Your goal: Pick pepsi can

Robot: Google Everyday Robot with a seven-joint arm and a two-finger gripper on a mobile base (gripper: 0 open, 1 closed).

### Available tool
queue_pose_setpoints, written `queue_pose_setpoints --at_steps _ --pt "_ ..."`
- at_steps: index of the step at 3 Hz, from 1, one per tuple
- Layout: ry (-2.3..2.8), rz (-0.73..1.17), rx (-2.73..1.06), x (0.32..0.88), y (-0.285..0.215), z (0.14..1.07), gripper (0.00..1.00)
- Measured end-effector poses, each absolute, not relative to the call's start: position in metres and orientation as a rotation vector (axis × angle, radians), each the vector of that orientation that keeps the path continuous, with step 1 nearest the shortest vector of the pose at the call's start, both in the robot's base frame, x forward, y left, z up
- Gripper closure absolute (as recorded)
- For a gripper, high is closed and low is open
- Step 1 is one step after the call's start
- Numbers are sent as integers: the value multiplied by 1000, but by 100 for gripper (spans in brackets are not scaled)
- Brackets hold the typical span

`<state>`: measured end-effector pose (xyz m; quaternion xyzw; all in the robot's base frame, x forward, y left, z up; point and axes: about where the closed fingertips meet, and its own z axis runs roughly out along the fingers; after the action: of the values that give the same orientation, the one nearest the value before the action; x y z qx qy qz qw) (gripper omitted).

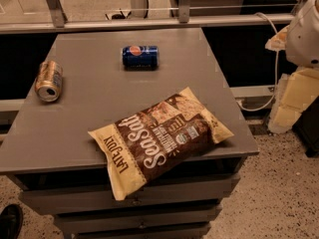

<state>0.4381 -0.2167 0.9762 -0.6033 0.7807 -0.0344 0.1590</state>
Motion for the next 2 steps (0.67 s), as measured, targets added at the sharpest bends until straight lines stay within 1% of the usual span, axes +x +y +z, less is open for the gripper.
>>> queue_pose_setpoints --at_steps 1,2 --pt "2225 -88 -1719 440 -214 975 0" --pt "2182 -24 -1685 454 -194 968 0"
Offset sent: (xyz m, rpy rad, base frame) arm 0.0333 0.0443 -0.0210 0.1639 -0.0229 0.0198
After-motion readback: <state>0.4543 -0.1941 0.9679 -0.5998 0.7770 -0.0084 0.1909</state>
